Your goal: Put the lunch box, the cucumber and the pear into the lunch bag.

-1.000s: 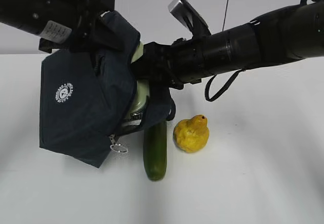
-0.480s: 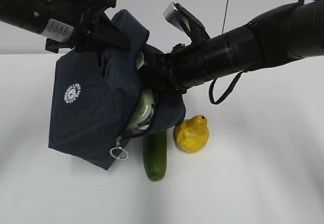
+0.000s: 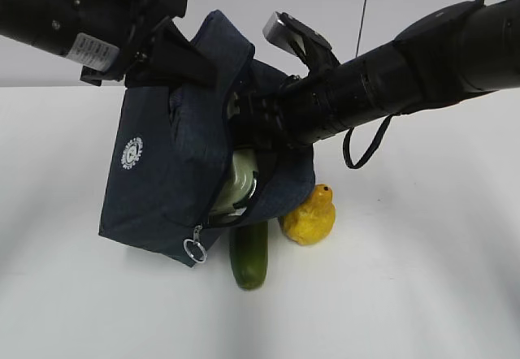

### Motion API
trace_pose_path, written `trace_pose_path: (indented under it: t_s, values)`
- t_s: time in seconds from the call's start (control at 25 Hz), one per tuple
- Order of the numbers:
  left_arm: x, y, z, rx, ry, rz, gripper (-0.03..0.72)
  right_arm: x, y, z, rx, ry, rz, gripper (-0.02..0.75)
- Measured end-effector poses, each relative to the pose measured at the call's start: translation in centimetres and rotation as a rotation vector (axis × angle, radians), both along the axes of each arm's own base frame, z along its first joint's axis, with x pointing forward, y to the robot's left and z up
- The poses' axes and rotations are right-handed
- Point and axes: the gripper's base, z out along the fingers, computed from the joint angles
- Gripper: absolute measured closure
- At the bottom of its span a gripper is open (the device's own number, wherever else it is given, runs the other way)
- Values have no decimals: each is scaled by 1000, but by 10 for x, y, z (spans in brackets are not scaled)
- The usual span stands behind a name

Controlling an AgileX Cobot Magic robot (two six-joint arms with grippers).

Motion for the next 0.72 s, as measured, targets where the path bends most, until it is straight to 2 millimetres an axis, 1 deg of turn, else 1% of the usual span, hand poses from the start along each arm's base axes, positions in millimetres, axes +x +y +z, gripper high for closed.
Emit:
trace_pose_path:
  t_s: [0.2, 0.48, 0.6, 0.72]
  values:
    - [1, 4, -7, 97, -26, -28, 687, -2, 0, -3, -40, 5, 14, 355]
    - [11, 2, -28, 142, 9, -43, 687, -2, -1, -6, -66, 4, 21, 355]
    - [14, 1, -34, 148, 21, -44, 687, -1, 1, -15, -56, 43, 31, 355]
    - [14, 1, -34, 149, 23, -45, 687, 0, 3, -26, -45, 86, 41, 355]
